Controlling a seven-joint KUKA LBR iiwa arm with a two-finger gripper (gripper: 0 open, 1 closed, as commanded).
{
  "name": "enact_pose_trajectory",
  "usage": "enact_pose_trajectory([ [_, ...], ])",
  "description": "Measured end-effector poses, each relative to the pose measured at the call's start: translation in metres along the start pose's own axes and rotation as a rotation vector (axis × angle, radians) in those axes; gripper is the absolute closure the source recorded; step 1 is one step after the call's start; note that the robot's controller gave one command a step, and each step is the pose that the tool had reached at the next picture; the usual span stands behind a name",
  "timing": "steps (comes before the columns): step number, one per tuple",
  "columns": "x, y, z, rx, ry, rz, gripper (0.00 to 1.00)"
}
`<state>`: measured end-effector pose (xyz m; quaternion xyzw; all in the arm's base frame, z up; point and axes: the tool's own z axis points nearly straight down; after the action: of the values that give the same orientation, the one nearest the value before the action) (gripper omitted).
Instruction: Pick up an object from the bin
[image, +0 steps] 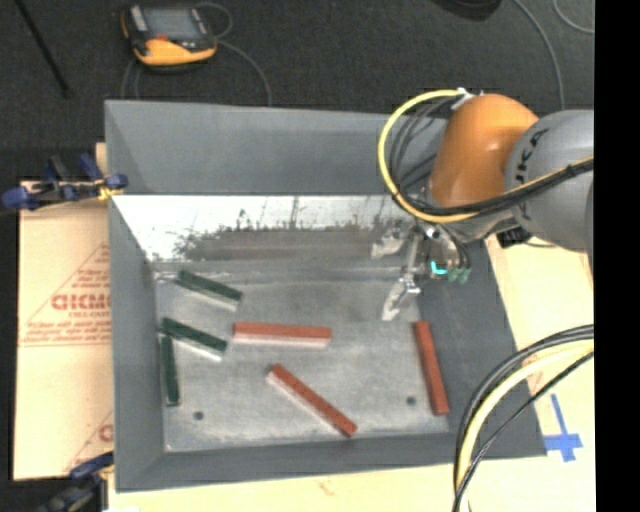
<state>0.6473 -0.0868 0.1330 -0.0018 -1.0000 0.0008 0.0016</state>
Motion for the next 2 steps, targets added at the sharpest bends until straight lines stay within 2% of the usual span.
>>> enact_pose_trajectory([
  [1, -0.002, 0.000, -0.006, 0.001, -0.008, -0.001, 0.00],
  [2, 0.010, 0.039, 0.026, 0.002, -0.011, -0.101, 0.00],
])
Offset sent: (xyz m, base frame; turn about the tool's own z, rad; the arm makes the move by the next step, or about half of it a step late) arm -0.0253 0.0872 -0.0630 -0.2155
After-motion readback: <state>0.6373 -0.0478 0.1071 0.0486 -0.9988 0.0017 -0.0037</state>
